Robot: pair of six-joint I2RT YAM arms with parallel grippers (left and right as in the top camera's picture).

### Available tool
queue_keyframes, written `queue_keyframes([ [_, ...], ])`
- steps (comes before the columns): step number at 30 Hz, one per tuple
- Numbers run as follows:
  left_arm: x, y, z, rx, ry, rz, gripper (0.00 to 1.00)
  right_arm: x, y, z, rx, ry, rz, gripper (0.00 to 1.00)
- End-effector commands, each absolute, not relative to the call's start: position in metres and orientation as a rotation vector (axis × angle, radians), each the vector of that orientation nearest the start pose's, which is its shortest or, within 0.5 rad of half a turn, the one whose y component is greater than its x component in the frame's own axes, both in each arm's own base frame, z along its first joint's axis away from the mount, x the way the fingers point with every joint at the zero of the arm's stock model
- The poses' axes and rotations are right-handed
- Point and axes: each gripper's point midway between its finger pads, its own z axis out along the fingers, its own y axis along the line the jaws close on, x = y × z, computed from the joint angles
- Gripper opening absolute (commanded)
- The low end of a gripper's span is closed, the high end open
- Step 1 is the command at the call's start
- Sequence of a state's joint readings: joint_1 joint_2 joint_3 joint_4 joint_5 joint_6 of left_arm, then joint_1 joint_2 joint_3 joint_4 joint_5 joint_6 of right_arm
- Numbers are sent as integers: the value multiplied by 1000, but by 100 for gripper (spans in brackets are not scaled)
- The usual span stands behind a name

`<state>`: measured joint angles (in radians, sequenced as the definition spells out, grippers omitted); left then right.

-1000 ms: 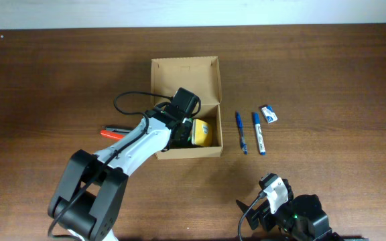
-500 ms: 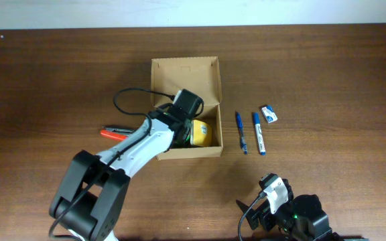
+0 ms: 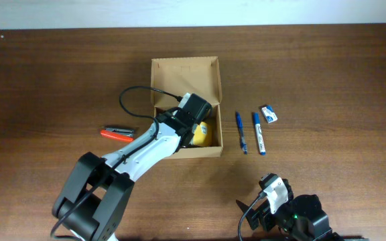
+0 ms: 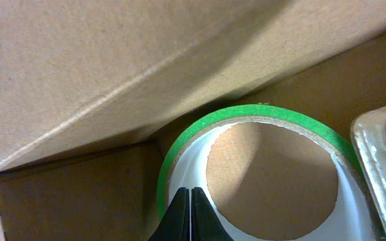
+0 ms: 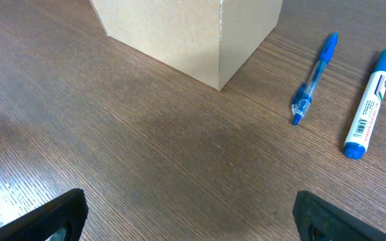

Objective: Pack container
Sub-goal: 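Push the pad down inside the box with the left gripper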

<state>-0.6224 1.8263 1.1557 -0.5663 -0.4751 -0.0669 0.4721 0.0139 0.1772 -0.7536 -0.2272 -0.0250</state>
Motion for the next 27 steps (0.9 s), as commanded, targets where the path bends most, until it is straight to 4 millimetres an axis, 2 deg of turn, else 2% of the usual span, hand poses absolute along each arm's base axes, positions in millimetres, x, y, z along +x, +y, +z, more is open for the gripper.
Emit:
queue_keyframes([
  [1,369,-163,52,626,2541,484,2,149,122,81,-668,2077,515,99],
  [13,370,-160,51,653,2526,514,2,149,122,81,-668,2077,515,99],
  [18,367,-152,43,644,2539,520,2,149,122,81,-668,2077,515,99],
  [27,368,-153,42,679,2528,526,2,149,122,81,-668,2077,515,99],
])
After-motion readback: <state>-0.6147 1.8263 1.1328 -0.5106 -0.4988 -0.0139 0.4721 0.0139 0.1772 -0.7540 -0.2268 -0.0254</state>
